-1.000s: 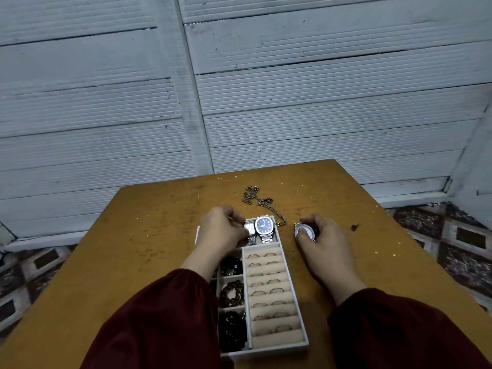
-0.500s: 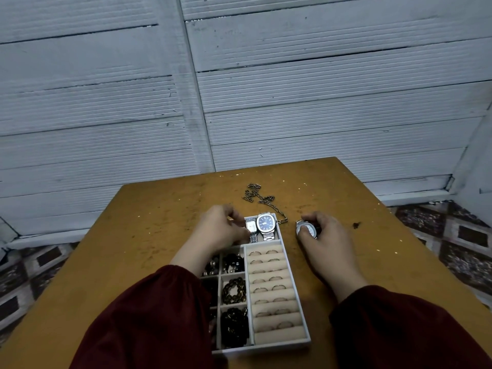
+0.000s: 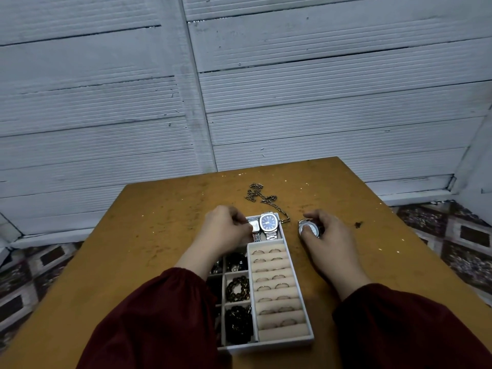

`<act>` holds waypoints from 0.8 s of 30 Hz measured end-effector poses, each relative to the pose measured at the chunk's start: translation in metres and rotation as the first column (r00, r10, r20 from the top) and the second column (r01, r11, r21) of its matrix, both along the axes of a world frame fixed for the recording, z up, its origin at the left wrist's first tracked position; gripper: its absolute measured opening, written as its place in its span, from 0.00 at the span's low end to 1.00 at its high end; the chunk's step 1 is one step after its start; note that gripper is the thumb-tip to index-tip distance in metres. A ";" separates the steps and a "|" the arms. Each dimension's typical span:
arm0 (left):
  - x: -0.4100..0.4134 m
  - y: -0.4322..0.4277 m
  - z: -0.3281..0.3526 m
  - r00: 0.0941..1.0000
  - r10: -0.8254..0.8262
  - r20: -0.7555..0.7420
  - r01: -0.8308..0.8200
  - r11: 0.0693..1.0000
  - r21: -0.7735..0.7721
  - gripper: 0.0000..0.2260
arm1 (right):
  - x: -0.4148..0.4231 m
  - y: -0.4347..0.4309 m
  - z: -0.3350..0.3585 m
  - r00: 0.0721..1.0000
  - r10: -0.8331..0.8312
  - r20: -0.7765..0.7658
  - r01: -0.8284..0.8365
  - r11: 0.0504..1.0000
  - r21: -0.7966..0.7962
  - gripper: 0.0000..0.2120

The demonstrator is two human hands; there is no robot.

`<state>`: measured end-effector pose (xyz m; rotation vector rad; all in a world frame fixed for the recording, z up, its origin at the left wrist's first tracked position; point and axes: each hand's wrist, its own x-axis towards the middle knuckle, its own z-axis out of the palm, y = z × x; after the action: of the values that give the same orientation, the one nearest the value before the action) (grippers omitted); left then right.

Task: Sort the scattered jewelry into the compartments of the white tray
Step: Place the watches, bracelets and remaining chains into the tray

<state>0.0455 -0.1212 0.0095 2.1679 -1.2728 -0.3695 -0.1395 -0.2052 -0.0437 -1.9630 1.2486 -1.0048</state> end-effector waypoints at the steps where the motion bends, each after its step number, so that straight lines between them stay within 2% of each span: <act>1: 0.001 0.003 0.000 1.000 -0.002 0.002 0.002 1.000 -0.022 0.04 | 0.000 0.000 0.001 1.000 0.004 0.006 -0.004 1.000 0.002 0.12; 5: 0.007 0.019 -0.002 1.000 0.003 0.014 -0.001 0.994 -0.106 0.04 | -0.003 0.004 0.004 0.993 0.029 0.114 -0.034 0.999 0.038 0.13; 8: 0.018 0.039 -0.006 0.994 0.091 0.052 -0.077 0.971 -0.228 0.05 | -0.004 0.007 0.008 0.975 0.029 0.221 -0.046 0.996 0.074 0.13; 10: 0.024 0.055 -0.009 0.984 0.158 0.083 -0.127 0.947 -0.296 0.06 | -0.004 0.010 0.010 0.971 0.026 0.238 -0.043 0.997 0.066 0.13; 13: 0.033 0.075 -0.019 0.969 0.209 0.132 -0.158 0.934 -0.319 0.08 | -0.003 0.015 0.012 0.978 0.031 0.207 -0.038 0.999 0.033 0.12; 16: 0.042 0.086 -0.032 0.961 0.192 0.200 -0.141 0.960 -0.241 0.12 | -0.003 0.019 0.015 0.987 0.036 0.155 -0.036 0.999 -0.002 0.11; 20: 0.047 0.088 -0.041 0.919 0.145 0.366 -0.146 0.989 -0.024 0.17 | -0.004 0.025 0.022 0.993 0.019 0.114 -0.018 1.000 -0.010 0.08; 24: 0.050 0.084 -0.045 0.910 0.094 0.404 -0.153 0.981 0.117 0.21 | 0.002 0.032 0.034 0.992 0.024 0.124 -0.017 0.998 -0.056 0.07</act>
<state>0.0955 -0.0370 -0.0352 2.5246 -1.3416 0.0381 -0.1370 -0.1737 -0.0101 -1.9188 1.1413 -1.1434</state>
